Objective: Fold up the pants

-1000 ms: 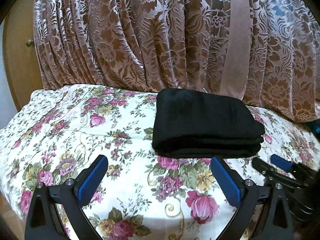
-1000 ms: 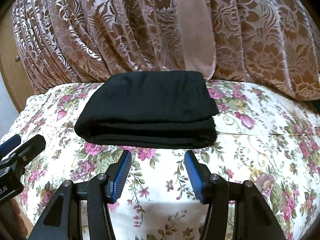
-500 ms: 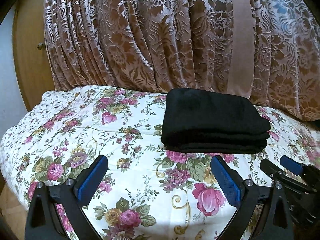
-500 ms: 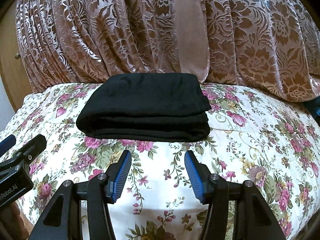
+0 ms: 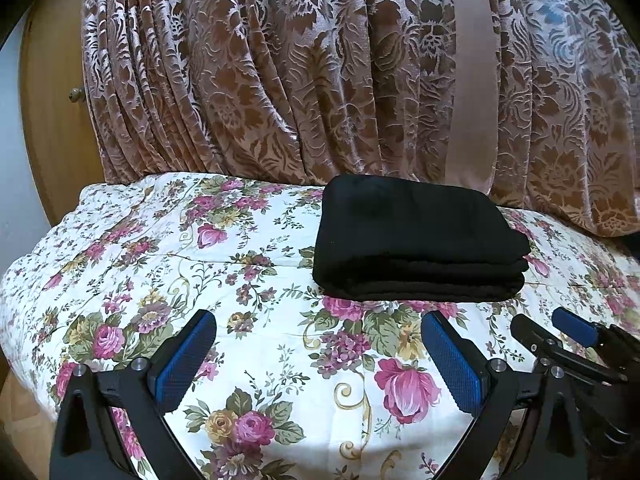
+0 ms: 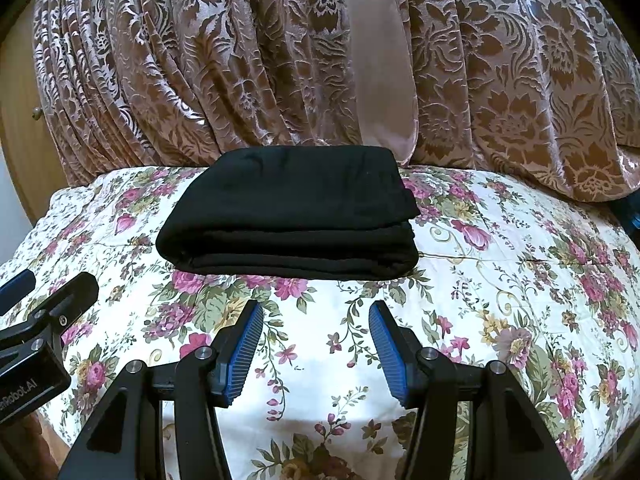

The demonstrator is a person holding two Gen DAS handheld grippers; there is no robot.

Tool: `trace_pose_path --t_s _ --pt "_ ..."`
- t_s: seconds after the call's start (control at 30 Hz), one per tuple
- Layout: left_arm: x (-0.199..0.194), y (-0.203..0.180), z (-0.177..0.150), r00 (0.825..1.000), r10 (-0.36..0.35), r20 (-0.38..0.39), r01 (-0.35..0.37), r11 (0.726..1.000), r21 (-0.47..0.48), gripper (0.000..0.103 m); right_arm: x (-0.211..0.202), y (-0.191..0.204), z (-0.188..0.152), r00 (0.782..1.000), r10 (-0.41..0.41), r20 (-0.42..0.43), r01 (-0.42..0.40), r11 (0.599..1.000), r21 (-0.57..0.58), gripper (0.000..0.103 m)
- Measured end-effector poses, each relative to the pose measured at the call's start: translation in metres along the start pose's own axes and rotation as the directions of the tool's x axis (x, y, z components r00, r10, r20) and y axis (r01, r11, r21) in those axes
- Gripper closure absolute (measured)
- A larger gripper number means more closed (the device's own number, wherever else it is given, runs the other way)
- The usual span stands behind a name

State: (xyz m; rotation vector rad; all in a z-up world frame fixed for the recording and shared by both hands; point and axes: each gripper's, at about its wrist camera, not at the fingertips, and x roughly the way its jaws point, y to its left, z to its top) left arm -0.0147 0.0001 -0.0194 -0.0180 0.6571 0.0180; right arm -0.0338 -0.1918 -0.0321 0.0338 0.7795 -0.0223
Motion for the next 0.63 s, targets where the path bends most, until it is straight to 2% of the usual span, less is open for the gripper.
trace_pose_path --t_s 0.33,0.47,0.63 --pt "0.0 0.0042 -0.0011 1.0 0.001 -0.02 -0.001 1.0 -0.014 0.0 0.0003 -0.0002 -0.0001 1.0 0.01 -0.006 -0.01 1.0 -0.001 0.046" --pt "0.0 0.0043 -0.0038 1.0 0.022 -0.006 -0.022 1.0 -0.002 0.0 0.0029 -0.0006 -0.0015 1.0 0.006 -0.016 -0.006 1.0 0.001 0.046" --pt "0.0003 0.0057 -0.0059 1.0 0.008 0.002 -0.008 1.0 -0.01 0.001 0.0068 -0.0028 -0.0048 1.0 0.006 -0.026 -0.006 1.0 0.002 0.046"
